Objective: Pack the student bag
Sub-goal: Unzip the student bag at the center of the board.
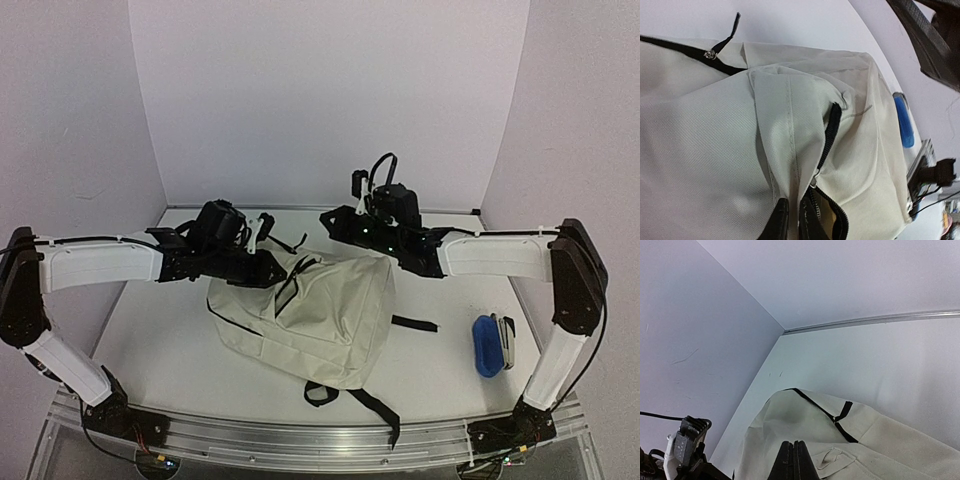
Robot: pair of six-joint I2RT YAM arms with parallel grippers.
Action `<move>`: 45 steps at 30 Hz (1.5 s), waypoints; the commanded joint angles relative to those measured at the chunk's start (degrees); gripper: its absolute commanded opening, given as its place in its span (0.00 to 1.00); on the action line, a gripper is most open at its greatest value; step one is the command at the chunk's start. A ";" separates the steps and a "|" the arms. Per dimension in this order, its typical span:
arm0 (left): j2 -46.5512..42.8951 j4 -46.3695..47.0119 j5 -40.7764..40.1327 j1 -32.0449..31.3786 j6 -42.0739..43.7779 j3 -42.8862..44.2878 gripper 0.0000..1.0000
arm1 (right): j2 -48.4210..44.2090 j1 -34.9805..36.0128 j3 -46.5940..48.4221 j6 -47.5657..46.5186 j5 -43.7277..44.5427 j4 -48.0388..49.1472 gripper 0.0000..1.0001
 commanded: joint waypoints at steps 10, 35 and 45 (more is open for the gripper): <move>-0.86 -5.04 1.39 0.05 1.41 1.39 0.54 | 0.48 0.19 0.12 6.67 -14.28 -8.78 0.40; 1.38 -4.98 -0.37 -0.05 0.80 2.05 0.04 | 6.97 2.93 6.53 3.13 -14.64 -17.36 0.34; 0.76 -4.98 -1.05 -0.04 0.52 1.61 0.00 | 7.95 3.47 7.63 3.47 -13.33 -17.04 0.19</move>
